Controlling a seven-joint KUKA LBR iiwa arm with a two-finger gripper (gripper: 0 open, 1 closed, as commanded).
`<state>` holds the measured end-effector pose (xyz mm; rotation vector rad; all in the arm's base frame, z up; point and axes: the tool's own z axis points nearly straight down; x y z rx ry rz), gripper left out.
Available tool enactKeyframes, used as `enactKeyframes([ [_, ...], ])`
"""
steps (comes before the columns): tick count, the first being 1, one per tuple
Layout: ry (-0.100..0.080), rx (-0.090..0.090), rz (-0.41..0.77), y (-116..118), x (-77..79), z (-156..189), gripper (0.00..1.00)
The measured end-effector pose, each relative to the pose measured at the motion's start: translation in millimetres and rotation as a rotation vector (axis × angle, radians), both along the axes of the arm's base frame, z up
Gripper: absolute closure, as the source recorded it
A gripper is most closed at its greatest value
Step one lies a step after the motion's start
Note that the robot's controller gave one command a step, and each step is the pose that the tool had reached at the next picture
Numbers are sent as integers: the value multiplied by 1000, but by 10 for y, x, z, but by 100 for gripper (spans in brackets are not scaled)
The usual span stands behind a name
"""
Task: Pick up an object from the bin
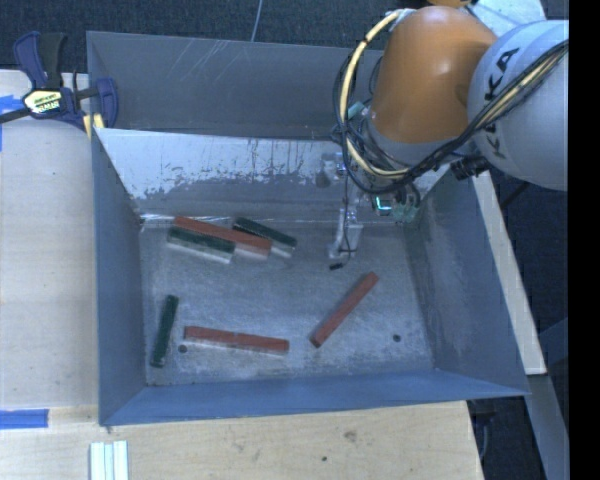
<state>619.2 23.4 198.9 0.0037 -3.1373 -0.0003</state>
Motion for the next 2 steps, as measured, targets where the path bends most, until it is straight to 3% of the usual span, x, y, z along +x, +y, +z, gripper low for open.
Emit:
enactKeyframes([
  [1, -8, 0, 0, -1, 17, 47, 0],
  [2, -14, 0, 16, 25, 60, -520, 0],
])
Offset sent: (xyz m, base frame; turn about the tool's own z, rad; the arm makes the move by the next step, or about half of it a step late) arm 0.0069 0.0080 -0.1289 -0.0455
